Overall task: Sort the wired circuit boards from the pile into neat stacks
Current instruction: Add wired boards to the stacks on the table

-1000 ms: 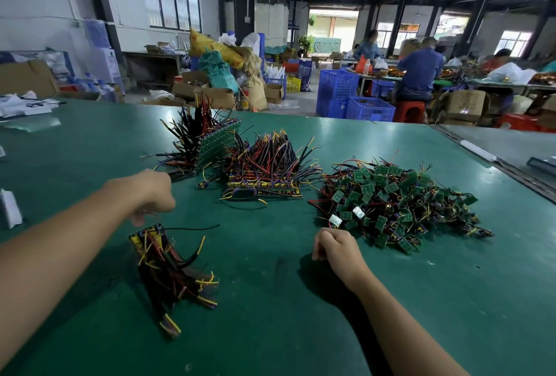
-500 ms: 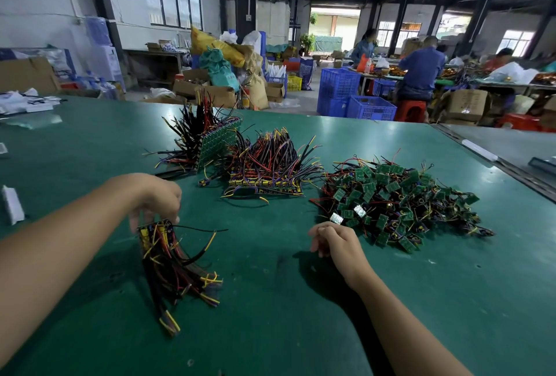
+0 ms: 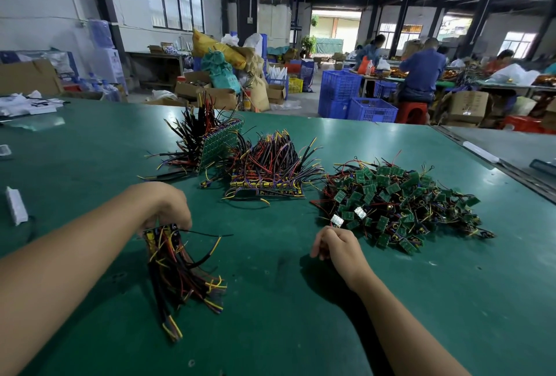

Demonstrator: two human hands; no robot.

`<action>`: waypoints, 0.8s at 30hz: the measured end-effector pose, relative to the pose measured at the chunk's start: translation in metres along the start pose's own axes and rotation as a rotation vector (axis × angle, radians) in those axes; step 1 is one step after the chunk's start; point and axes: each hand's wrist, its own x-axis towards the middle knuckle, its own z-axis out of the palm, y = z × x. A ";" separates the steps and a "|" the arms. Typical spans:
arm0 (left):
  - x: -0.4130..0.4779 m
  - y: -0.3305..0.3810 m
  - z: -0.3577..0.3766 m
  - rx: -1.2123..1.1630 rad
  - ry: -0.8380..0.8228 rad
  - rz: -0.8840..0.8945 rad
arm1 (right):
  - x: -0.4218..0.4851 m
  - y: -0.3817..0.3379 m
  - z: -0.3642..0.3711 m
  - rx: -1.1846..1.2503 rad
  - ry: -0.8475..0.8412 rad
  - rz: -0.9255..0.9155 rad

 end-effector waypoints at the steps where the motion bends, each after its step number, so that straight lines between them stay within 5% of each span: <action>1: -0.001 0.002 0.000 -0.007 -0.013 -0.005 | 0.000 0.000 0.000 0.025 0.001 0.001; 9: 0.001 0.005 0.002 -0.235 -0.132 0.076 | 0.002 -0.002 0.003 0.080 0.011 0.005; 18: -0.008 0.034 0.013 -0.939 -0.345 0.485 | -0.004 -0.003 0.001 -0.003 0.056 -0.023; 24: -0.005 0.071 0.045 -1.239 -0.397 0.495 | -0.010 -0.010 0.004 0.066 0.005 -0.039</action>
